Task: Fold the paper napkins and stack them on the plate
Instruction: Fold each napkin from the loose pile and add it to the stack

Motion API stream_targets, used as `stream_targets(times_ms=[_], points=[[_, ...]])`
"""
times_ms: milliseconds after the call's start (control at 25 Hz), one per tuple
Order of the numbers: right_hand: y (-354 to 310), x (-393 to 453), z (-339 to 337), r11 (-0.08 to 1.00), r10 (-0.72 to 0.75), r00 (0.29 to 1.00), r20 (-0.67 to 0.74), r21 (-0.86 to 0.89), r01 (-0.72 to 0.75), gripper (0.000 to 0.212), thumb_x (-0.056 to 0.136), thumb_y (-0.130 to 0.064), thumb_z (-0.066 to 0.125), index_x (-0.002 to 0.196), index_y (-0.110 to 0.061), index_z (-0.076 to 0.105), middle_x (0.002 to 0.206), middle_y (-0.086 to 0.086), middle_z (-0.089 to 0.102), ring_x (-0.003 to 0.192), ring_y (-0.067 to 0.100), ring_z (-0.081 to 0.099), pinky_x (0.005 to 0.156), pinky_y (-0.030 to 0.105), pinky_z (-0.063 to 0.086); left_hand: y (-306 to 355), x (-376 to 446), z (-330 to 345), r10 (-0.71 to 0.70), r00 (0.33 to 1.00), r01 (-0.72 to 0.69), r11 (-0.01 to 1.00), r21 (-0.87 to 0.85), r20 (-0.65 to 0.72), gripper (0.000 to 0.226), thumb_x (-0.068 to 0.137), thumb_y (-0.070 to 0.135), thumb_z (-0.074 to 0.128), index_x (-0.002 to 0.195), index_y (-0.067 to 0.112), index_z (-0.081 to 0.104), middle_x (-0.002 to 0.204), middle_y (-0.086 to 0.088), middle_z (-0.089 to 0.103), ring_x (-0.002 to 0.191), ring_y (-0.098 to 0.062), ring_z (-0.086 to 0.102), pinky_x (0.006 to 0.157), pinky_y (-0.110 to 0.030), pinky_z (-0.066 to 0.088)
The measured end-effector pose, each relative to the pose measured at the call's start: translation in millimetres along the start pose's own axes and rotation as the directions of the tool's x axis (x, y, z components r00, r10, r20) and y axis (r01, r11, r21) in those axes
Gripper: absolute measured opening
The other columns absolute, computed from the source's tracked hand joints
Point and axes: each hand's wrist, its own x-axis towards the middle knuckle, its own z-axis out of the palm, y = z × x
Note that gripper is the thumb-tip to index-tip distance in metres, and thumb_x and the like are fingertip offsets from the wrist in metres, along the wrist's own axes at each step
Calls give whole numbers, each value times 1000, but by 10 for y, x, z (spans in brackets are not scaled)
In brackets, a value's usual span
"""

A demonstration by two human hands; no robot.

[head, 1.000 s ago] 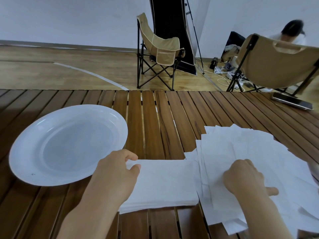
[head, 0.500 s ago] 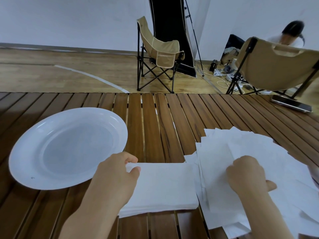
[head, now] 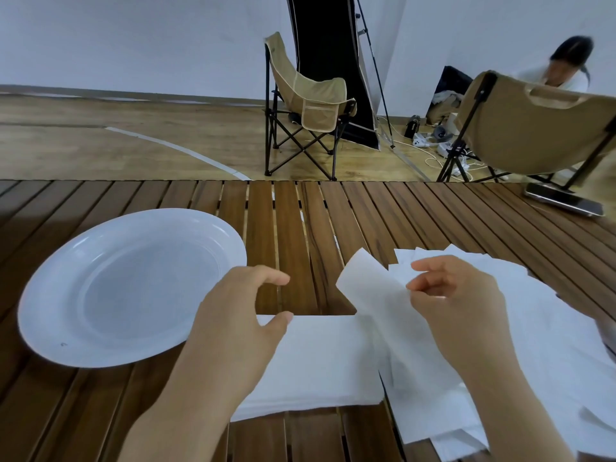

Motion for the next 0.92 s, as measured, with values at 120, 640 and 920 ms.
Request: stream_targets(times_ms=[120,640,920], points=[[-117,-42,5,983,-181,980,82,38,179,35,75,1,69,93,-29,63,77,-16,66,76,-2,61,64,5,45,36,22,18,97,995,-96,995,-41,26,57,80,42,69,126,53,38,120,37,35,111,14,29,97,-15,24],[-261,-165,119,962,-270,940,210,20,272,48,77,-19,77,112,-35,48,99,-18,57,91,-1,55,64,6,41,30,118,-14,138,977,-171,963,-209,-165,15,88,46,47,90,35,58,82,23,60,92,7,54,68,2,38],[-110,-61,139,914,243,943,228,271,-301,49,83,-37,70,124,-23,49,117,-6,59,105,14,58,83,29,47,76,115,-101,64,982,-121,933,-338,-177,10,96,35,42,93,31,50,93,19,54,83,-7,51,65,-12,40]])
